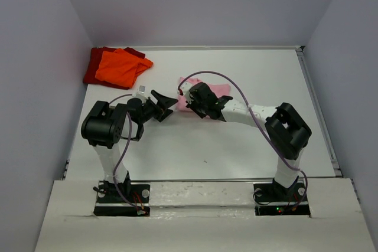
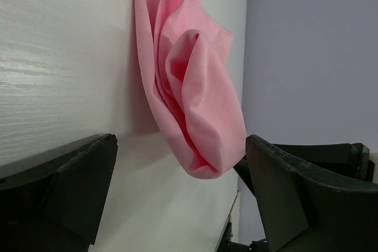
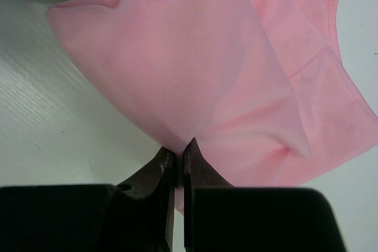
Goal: Fold and stack the t-shirts
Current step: Put the neatly folded tshirt into the corner of the board with the left arm
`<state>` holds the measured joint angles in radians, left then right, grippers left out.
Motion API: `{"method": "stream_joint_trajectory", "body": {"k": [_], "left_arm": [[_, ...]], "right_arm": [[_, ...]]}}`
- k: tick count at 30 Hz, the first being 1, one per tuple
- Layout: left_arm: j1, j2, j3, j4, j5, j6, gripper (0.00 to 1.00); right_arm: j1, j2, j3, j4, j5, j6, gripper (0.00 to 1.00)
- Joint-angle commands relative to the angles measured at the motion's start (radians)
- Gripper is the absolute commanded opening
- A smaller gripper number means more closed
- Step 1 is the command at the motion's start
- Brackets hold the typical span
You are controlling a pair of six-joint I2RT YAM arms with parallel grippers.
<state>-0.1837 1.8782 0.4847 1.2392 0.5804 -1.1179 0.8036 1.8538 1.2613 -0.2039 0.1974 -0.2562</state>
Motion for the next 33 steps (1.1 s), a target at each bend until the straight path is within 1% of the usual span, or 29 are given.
{"method": "stream_joint_trajectory", "body": {"k": [1,7,11,16,22,23,24,26,27,28,29,30,33], "left_arm": [[-0.006,0.027,0.041,0.088,0.025,-0.019,0.99],[-0.023,0.102,0.117,0.083,0.033,-0.037,0.99],[-0.063,0.136,0.207,-0.062,0.007,0.003,0.99],[-0.108,0.174,0.256,-0.072,-0.011,-0.011,0.99],[-0.128,0.202,0.284,-0.096,-0.028,0.003,0.98],[-0.128,0.199,0.284,-0.099,-0.03,0.004,0.95],[-0.128,0.197,0.288,-0.112,-0.037,0.018,0.84],[-0.126,0.194,0.302,-0.135,-0.039,0.036,0.68],[-0.126,0.194,0.305,-0.142,-0.037,0.043,0.63],[-0.126,0.194,0.31,-0.149,-0.034,0.047,0.41],[-0.126,0.196,0.322,-0.168,-0.034,0.055,0.17],[-0.126,0.194,0.325,-0.176,-0.037,0.056,0.0],[-0.126,0.194,0.347,-0.211,-0.036,0.079,0.0]], "right_arm": [[-0.004,-0.034,0.001,0.004,-0.007,0.02,0.0],[-0.004,-0.036,-0.005,0.004,-0.021,0.04,0.0],[-0.004,-0.028,0.009,0.0,-0.015,0.057,0.0],[-0.004,-0.041,0.006,-0.003,-0.015,0.054,0.0],[-0.004,-0.064,0.001,-0.006,-0.001,0.048,0.0],[-0.004,-0.067,0.001,-0.006,-0.004,0.048,0.0],[-0.004,-0.068,0.0,-0.006,-0.003,0.049,0.0],[-0.004,-0.077,0.0,-0.009,0.011,0.06,0.0],[-0.004,-0.08,0.001,-0.012,0.016,0.067,0.0],[-0.004,-0.088,-0.002,-0.02,0.016,0.074,0.0],[-0.004,-0.103,-0.005,-0.019,0.008,0.08,0.0],[-0.004,-0.113,-0.011,-0.019,0.004,0.083,0.0],[-0.004,-0.143,-0.036,-0.02,-0.006,0.109,0.0]]}}
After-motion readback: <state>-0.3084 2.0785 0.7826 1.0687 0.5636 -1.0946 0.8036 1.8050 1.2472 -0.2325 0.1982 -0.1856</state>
